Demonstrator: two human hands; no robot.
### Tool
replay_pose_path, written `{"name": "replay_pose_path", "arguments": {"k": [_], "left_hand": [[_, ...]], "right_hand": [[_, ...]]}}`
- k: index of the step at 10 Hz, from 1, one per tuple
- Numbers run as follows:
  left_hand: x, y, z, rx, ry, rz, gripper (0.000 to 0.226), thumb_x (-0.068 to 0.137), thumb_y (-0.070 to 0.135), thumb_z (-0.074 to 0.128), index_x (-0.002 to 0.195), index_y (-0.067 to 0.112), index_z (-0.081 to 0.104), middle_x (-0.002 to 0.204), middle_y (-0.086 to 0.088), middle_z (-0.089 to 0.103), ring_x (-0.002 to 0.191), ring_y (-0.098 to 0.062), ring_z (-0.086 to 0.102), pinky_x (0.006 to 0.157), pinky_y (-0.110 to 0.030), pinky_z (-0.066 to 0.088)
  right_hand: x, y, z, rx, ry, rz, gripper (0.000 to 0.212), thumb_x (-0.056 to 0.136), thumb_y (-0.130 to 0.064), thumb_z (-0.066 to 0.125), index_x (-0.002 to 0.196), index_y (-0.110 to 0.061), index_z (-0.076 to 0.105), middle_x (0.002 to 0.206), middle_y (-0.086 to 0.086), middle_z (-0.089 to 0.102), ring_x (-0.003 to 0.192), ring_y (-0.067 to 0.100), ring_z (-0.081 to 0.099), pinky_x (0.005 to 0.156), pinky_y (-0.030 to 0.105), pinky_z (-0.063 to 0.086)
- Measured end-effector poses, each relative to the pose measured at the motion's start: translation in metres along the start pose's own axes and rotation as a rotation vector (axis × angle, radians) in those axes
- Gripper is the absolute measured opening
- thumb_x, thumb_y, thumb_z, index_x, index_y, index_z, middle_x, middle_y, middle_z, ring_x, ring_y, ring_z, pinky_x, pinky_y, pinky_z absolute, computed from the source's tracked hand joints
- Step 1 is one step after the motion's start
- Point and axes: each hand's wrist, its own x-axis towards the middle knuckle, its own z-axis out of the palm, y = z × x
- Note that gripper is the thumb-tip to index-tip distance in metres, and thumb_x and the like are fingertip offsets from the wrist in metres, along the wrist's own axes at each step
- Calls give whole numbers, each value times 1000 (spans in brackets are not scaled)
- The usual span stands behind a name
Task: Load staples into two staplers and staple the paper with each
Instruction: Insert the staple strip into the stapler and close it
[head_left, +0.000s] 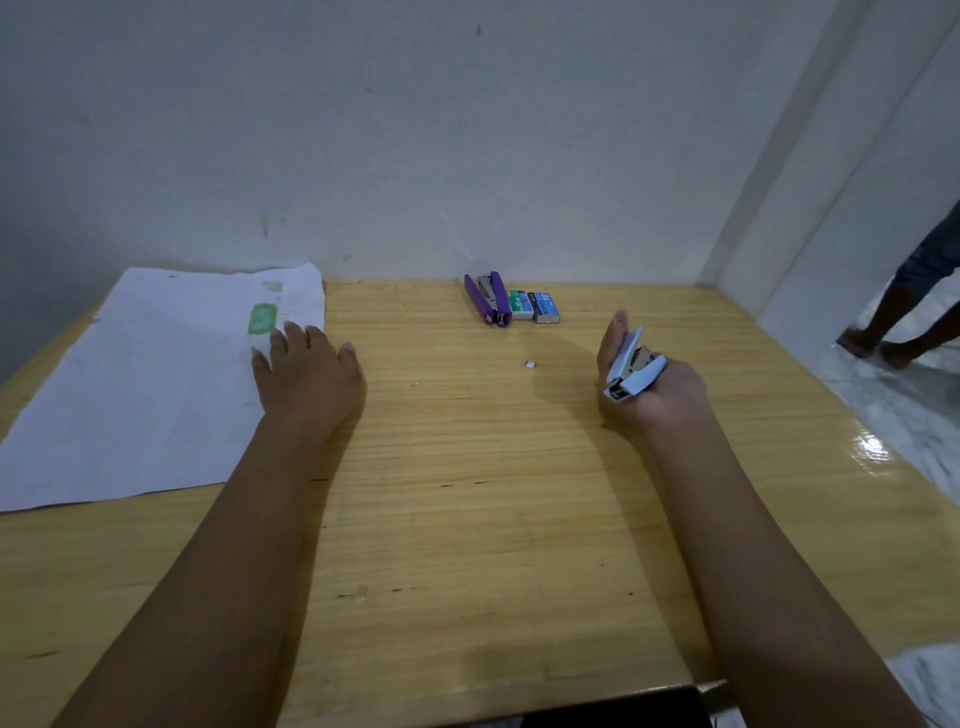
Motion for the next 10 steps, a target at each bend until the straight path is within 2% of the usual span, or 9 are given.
{"name": "replay_pose_path", "arguments": {"k": [1,2,3,4,6,7,8,9,10], "left_hand": [[1,-1,1,-2,-1,0,59,100,36,23,147,1,19,157,-19,12,146,-32,8,117,-49,5],[1,0,0,-5,-4,11,58,100,35,23,146,1,20,157,-19,13,146,-33,9,118,-49,6],[0,1,0,-6,-9,31,57,100,34,23,146,1,20,157,-19,13,146,-33,9,117,-49,6],[-2,2,1,-6,-7,42,57,100,33,23,146,0,20,156,-20,13,145,-33,10,118,-50,6],[-1,4,1,-17,-16,35,57,100,33,22,147,1,18,157,-19,11,146,-32,8,118,-49,4],[-2,4,1,-16,-15,36,56,100,32,23,146,0,20,156,-20,13,146,-33,9,118,-50,6],[-2,5,1,-21,-14,35,56,99,32,23,146,0,20,157,-19,12,146,-33,9,118,-50,6],[-2,6,0,-21,-14,33,56,99,32,23,146,0,20,156,-19,13,145,-33,10,118,-50,6],[-2,6,0,-21,-17,25,56,100,31,23,146,0,19,157,-19,12,145,-33,9,117,-50,6]], "right_hand": [[0,-7,0,-8,26,16,46,99,-28,34,97,10,59,91,24,68,83,25,68,38,32,53],[5,-14,2,-4,45,9,44,101,-32,30,94,3,55,77,19,69,56,27,67,43,28,55],[3,-24,0,10,-16,45,32,94,-17,35,76,0,56,60,13,61,47,21,58,41,21,49],[2,-29,-1,-143,-65,60,29,85,-10,39,63,-3,57,59,6,57,45,18,54,41,19,47],[9,-1,13,-826,-47,42,20,60,-11,39,41,-17,41,42,-5,35,33,8,30,33,11,27],[10,11,14,-853,-39,55,19,57,-10,37,40,-18,39,40,-6,33,32,7,27,32,10,23],[13,12,10,-769,9,72,22,70,-10,39,51,-13,49,43,-4,42,33,9,38,34,10,33],[11,10,13,-621,37,74,39,94,-26,37,78,1,59,54,4,57,41,15,54,42,21,51],[6,11,19,-530,45,11,43,99,-31,40,89,8,56,63,15,65,53,22,63,53,44,57]]}}
